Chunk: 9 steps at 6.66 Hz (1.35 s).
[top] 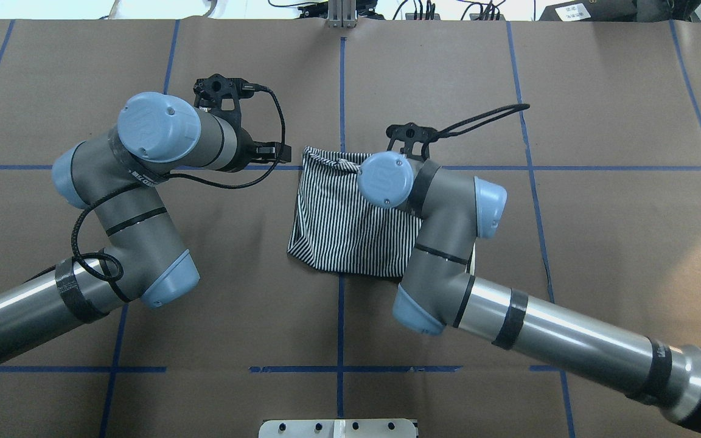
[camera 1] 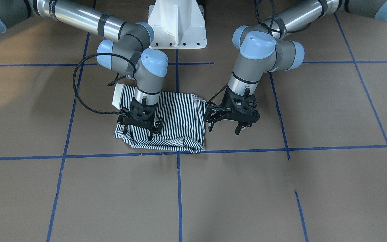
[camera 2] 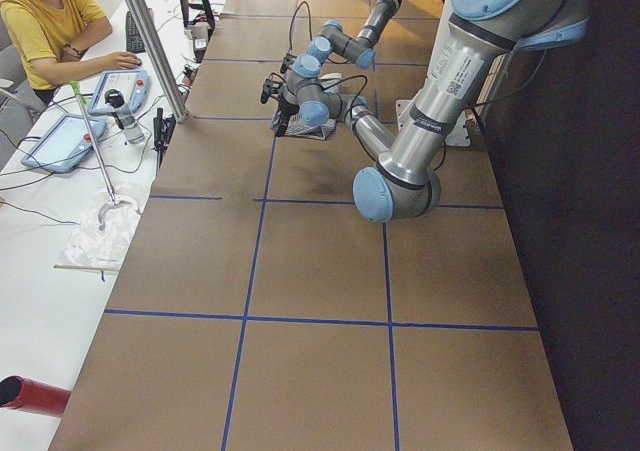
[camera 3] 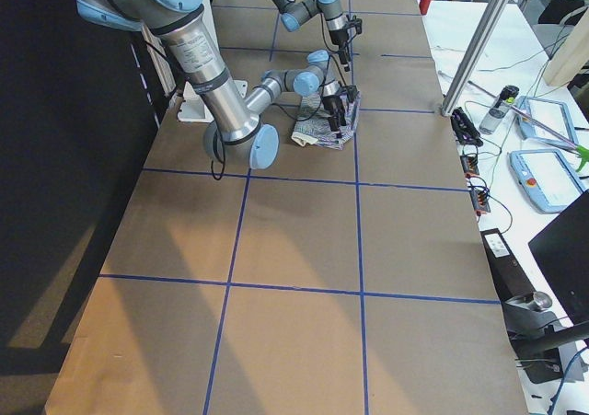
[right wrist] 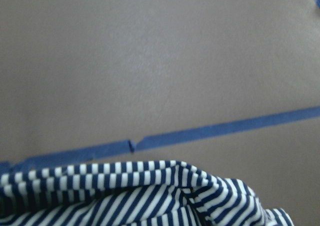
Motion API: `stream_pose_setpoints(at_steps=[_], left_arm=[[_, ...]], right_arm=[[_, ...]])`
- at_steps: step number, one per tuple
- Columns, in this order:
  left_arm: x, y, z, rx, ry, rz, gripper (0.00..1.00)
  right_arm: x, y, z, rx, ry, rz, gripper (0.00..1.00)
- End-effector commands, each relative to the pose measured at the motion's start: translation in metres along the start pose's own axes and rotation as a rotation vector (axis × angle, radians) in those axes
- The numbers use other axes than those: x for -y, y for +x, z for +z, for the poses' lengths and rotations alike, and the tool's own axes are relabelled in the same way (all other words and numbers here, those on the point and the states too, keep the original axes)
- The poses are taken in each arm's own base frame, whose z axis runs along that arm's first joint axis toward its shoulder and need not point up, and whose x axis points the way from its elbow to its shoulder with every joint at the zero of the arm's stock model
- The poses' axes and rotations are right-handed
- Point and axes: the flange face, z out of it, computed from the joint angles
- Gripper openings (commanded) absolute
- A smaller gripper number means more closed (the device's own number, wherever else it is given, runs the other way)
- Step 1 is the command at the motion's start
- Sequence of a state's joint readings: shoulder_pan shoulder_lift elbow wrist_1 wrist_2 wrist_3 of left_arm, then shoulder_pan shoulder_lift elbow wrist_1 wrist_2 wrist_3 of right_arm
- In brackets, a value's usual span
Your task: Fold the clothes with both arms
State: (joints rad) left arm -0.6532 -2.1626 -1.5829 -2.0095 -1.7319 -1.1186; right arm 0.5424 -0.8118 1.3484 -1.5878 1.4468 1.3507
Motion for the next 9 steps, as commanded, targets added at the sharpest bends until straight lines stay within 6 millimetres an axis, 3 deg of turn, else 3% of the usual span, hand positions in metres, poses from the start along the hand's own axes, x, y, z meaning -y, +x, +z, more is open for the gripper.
stream_pose_setpoints(at_steps=[1, 3, 4, 5, 6, 7, 9], left_arm=[[-0.002, -0.002, -0.001, 0.001, 0.000, -0.001, 1.00], [-0.007, 0.000, 0.002, 0.000, -0.007, 0.003, 1.00], [-0.012, 0.008, 0.006, -0.006, -0.016, 0.008, 1.00], [-0.033, 0.037, 0.009, -0.031, -0.045, -0.024, 1.00], [-0.059, 0.059, 0.022, -0.029, -0.082, -0.071, 1.00], [-0.062, 0.076, 0.039, 0.007, -0.053, -0.072, 1.00], [-0.062, 0.082, 0.051, 0.024, -0.053, -0.071, 1.00]], right_arm=[[0.091, 0.029, -0.005, 0.032, -0.124, 0.018, 1.00], [0.114, 0.037, -0.057, 0.150, -0.153, 0.045, 1.00], [0.116, 0.058, -0.085, 0.222, -0.167, 0.053, 1.00], [0.104, 0.086, -0.098, 0.261, -0.164, 0.047, 1.00], [0.101, 0.090, -0.100, 0.263, -0.162, 0.040, 1.00], [0.099, 0.092, -0.096, 0.255, -0.164, 0.039, 1.00], [0.099, 0.094, -0.094, 0.251, -0.162, 0.040, 1.00]])
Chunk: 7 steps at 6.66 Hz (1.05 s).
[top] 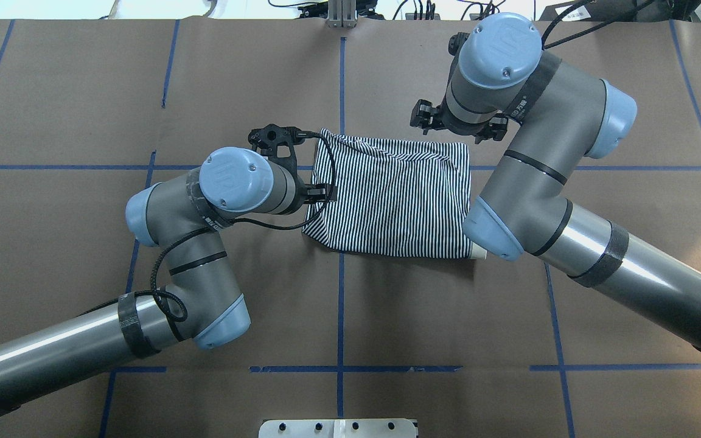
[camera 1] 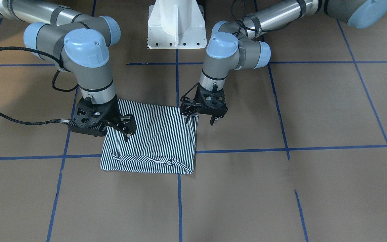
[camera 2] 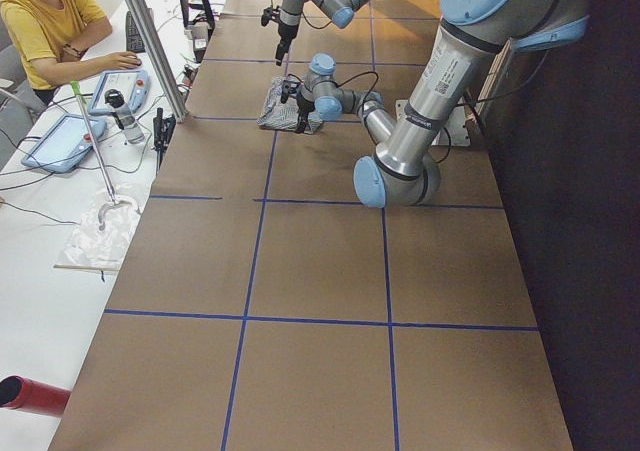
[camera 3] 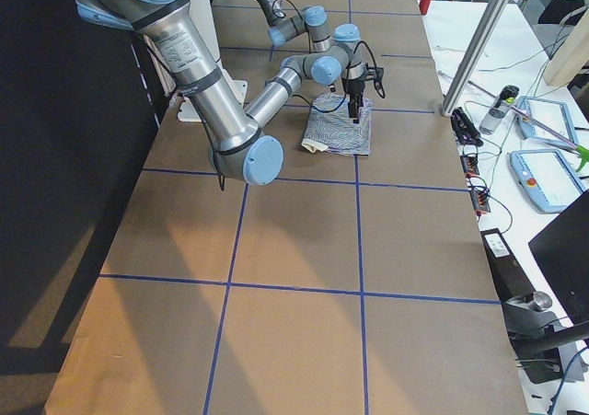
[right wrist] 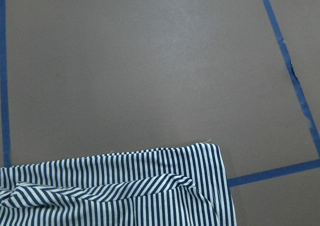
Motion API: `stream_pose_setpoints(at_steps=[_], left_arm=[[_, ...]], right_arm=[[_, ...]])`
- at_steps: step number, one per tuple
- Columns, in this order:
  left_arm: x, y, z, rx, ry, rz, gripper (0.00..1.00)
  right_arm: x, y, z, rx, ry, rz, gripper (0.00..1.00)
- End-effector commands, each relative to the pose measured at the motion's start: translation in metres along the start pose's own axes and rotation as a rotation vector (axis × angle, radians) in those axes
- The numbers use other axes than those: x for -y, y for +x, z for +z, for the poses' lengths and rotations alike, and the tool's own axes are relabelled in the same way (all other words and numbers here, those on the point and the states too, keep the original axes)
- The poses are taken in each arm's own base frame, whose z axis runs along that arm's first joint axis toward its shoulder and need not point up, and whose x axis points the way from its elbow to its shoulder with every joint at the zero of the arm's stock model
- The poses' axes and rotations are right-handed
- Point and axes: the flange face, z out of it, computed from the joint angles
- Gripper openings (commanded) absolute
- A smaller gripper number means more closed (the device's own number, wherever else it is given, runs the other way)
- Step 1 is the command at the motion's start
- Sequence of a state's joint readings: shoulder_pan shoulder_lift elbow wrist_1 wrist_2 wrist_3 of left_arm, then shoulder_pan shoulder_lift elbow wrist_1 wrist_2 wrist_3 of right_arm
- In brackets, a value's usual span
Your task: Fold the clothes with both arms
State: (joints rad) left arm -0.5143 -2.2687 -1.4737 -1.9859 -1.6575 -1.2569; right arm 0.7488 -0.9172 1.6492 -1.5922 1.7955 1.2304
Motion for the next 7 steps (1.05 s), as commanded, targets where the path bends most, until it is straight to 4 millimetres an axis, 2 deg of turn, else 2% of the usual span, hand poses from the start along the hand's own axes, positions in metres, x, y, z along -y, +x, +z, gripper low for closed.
stream_pose_setpoints(at_steps=[1, 3, 4, 5, 6, 7], left_arm=[[-0.005, -0.004, 0.009, 0.019, -0.002, 0.007, 1.00], [-0.012, -0.027, 0.016, 0.047, -0.006, 0.029, 1.00], [-0.014, -0.042, 0.023, 0.082, 0.041, 0.120, 1.00], [-0.013, -0.041, 0.022, 0.086, 0.061, 0.133, 1.00], [-0.011, -0.034, 0.007, 0.057, 0.067, 0.185, 1.00], [-0.016, -0.024, -0.022, -0.011, 0.039, 0.218, 1.00]], right_arm=[[0.000, 0.005, 0.004, -0.009, 0.001, 0.001, 1.00], [0.000, 0.005, 0.005, -0.012, 0.005, 0.002, 1.00], [0.000, 0.006, 0.007, -0.016, 0.005, 0.003, 1.00], [0.000, 0.009, 0.009, -0.021, 0.003, 0.004, 1.00], [0.000, 0.010, 0.010, -0.022, 0.004, 0.004, 1.00], [-0.001, 0.010, 0.011, -0.022, 0.003, 0.003, 1.00]])
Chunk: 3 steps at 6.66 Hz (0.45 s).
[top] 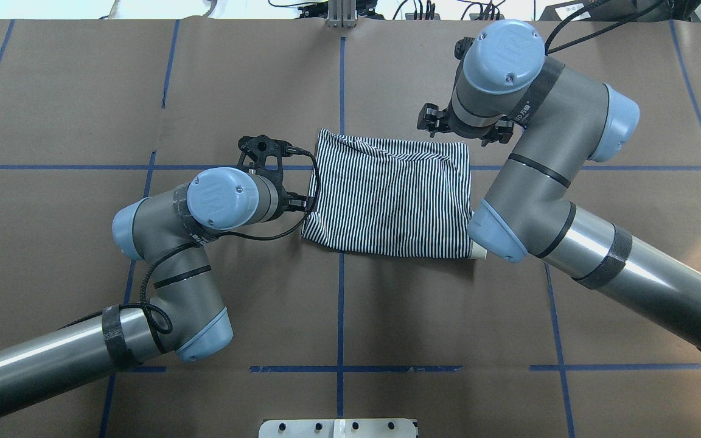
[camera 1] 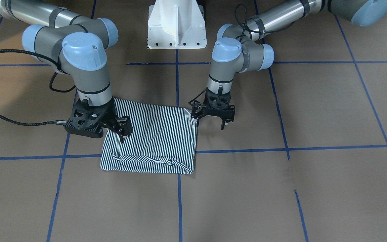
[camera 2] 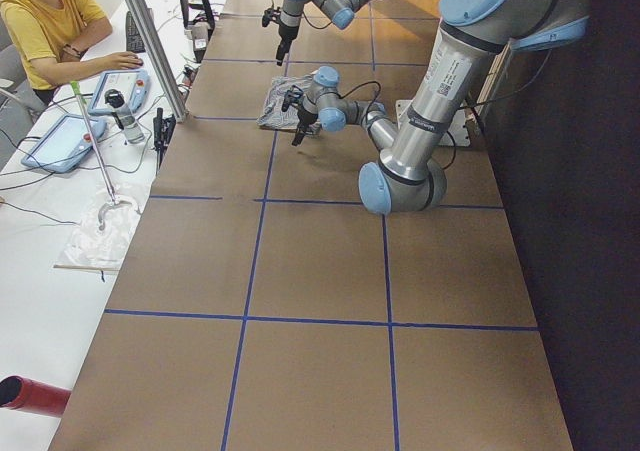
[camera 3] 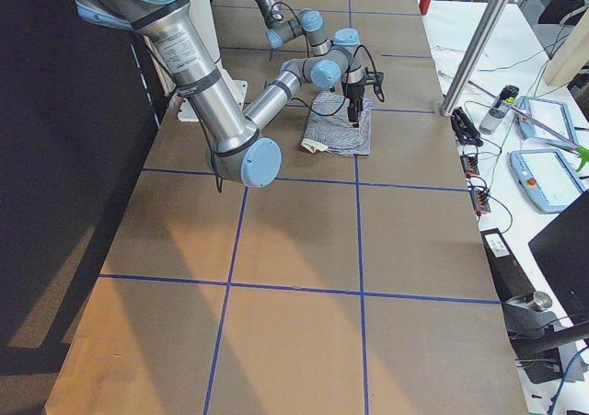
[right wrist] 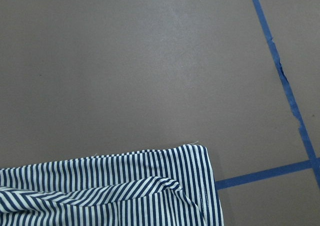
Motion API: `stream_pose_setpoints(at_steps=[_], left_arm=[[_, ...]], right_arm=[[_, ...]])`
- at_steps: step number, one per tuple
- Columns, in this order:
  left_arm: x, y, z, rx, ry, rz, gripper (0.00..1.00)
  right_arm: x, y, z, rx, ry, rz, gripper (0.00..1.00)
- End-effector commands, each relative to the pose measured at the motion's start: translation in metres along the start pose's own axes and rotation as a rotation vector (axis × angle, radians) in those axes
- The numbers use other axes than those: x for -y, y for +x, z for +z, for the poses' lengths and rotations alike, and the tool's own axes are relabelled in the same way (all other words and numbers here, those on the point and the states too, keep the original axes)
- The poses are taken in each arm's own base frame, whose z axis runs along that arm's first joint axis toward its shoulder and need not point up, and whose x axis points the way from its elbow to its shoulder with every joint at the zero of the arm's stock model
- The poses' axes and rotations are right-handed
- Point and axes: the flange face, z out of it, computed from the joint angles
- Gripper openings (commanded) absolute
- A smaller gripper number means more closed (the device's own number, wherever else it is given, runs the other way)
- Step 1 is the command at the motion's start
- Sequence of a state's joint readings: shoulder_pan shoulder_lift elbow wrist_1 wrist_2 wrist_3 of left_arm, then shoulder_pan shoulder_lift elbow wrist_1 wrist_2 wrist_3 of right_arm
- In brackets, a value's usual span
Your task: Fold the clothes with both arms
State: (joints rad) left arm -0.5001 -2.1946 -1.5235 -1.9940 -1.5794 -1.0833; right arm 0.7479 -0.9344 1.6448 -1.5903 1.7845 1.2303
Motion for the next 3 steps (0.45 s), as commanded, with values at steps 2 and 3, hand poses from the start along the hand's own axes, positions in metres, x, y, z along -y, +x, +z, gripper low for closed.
stream_pose_setpoints(at_steps=[2, 3], left_arm=[[-0.015, 0.023, -0.029, -0.095, -0.064, -0.044, 1.00], [-0.029, 0.027, -0.017, -0.075, -0.076, -0.038, 1.00]], right_arm=[[-0.002, 0.001, 0.000, 0.002, 0.000, -0.002, 1.00], [-0.002, 0.001, 0.000, 0.002, 0.000, -0.001, 1.00]])
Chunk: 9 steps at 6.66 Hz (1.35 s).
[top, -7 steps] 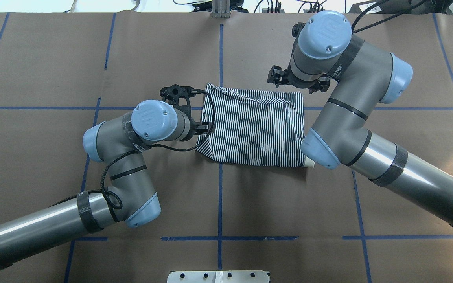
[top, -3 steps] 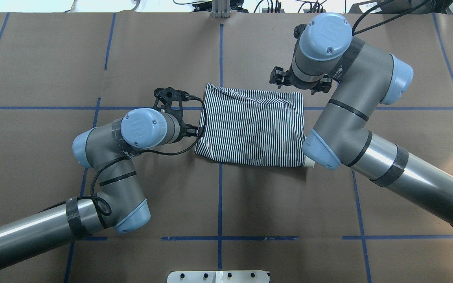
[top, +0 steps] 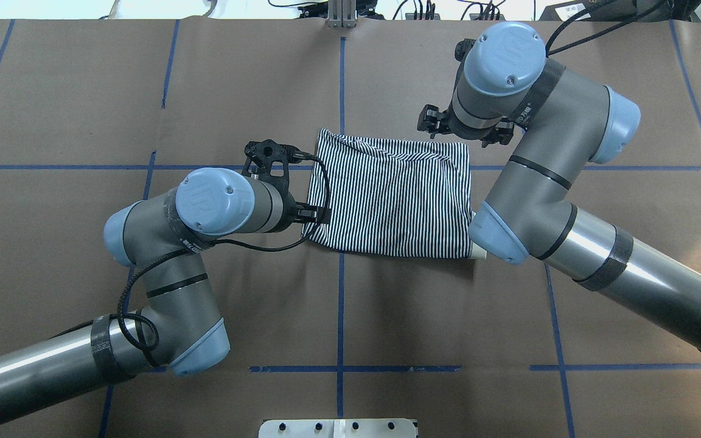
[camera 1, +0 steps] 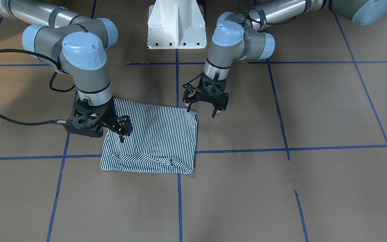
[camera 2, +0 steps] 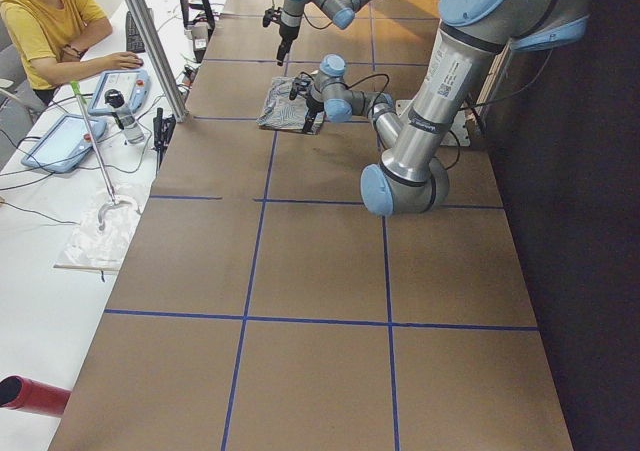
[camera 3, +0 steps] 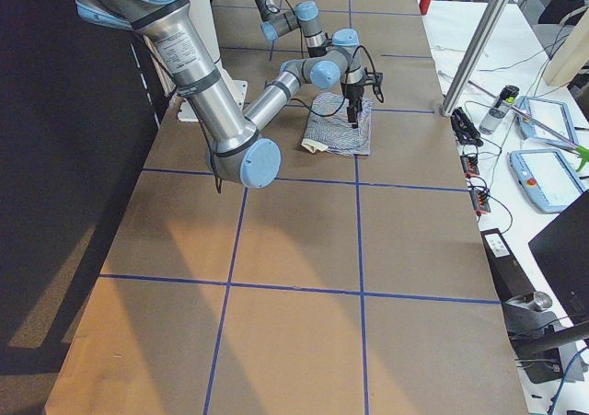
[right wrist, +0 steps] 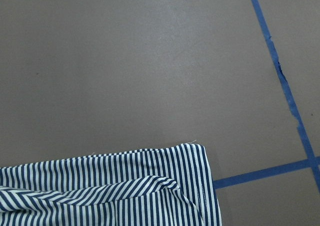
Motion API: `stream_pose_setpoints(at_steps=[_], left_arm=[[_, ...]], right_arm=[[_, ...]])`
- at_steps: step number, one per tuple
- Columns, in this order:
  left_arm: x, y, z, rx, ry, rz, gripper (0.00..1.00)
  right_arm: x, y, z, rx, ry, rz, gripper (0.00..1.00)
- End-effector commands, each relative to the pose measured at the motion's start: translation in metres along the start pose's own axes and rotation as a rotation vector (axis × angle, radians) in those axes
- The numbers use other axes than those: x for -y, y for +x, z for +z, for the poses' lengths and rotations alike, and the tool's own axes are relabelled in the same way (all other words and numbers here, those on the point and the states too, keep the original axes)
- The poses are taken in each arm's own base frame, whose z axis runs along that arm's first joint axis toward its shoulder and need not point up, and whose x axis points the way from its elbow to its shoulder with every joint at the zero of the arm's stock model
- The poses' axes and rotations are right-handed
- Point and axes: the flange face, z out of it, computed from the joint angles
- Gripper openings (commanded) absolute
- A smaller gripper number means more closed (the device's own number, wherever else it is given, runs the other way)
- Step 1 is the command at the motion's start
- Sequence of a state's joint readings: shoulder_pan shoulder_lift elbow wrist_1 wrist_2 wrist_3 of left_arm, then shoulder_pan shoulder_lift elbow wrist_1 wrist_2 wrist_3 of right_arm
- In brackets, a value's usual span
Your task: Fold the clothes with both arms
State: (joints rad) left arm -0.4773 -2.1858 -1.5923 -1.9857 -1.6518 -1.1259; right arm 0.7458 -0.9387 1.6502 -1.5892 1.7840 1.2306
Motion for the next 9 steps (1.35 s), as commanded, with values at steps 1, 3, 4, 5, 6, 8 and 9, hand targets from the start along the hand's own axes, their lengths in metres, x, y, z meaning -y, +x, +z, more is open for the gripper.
stream_pose_setpoints(at_steps=[1, 3, 4, 5, 6, 8, 9], left_arm=[[-0.014, 0.002, 0.021, 0.034, -0.014, -0.017, 1.00], [-0.016, -0.010, 0.036, 0.077, -0.021, -0.043, 1.00], [-0.016, -0.016, 0.042, 0.118, -0.020, -0.044, 1.00], [-0.014, -0.021, 0.045, 0.139, -0.003, -0.039, 1.00], [-0.012, -0.027, 0.048, 0.157, 0.006, -0.034, 1.00], [0.007, -0.028, 0.035, 0.139, 0.024, -0.033, 1.00], [0.022, -0.025, 0.016, 0.109, 0.044, -0.033, 1.00]], right_arm=[[-0.001, 0.003, 0.002, -0.004, 0.000, 0.002, 1.00], [-0.001, 0.004, 0.003, -0.006, -0.001, 0.002, 1.00], [-0.001, 0.005, 0.004, -0.010, 0.001, 0.001, 1.00], [-0.001, 0.008, 0.006, -0.011, 0.001, 0.002, 1.00], [-0.001, 0.008, 0.006, -0.011, 0.001, 0.002, 1.00], [-0.002, 0.008, 0.007, -0.012, -0.001, 0.001, 1.00], [-0.004, 0.007, 0.007, -0.009, -0.002, -0.002, 1.00]])
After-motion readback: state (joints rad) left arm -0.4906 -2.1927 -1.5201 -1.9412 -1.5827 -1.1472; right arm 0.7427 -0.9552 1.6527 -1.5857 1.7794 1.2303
